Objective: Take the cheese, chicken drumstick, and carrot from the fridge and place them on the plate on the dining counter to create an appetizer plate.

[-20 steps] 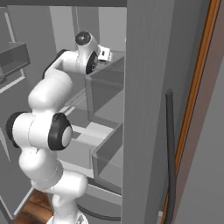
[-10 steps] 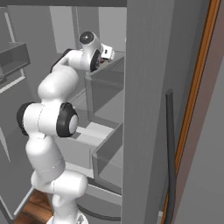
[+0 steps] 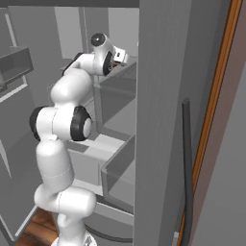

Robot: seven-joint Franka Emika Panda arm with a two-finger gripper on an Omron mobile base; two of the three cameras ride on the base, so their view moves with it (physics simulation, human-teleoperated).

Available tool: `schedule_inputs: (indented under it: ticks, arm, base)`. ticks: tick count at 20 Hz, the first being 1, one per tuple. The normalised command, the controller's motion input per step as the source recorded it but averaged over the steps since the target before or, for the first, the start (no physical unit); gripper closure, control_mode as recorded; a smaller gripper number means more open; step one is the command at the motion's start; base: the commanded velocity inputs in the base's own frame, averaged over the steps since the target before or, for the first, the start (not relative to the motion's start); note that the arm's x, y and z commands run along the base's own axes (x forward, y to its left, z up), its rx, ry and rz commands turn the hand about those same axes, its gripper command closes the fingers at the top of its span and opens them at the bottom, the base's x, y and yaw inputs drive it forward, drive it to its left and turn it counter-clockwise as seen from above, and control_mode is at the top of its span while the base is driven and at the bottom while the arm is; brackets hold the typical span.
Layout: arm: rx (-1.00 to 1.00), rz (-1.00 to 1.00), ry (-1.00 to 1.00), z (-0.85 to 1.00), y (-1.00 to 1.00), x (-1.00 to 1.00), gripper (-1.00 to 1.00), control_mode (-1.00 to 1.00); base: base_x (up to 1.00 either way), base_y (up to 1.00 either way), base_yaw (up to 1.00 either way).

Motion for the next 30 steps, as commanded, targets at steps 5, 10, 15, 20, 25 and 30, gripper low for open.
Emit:
schedule_inputs:
  ticks: [5,10,15,20,25,30]
  arm:
    - [0.0,-0.04,0.04,-0.17,-0.09,0.27,-1.0,-1.0]
    - [0.0,-0.04,0.05,-0.21,-0.19,0.15,1.0,-1.0]
    - [0.0,-0.02,0.02,-0.18,-0.22,0.01,1.0,-1.0]
    - [0.0,-0.02,0.0,-0.29,-0.28,0.0,1.0,-1.0]
    - [0.0,-0.02,0.0,-0.35,-0.27,0.0,1.0,-1.0]
    - [0.0,-0.01,-0.01,-0.26,-0.11,-0.28,1.0,-1.0]
  base:
    - [0.0,0.0,0.0]
    - [0.0,0.0,0.0]
    - [0.0,0.0,0.0]
    - [0.0,0.0,0.0]
    - [0.0,0.0,0.0]
    - [0.0,0.0,0.0]
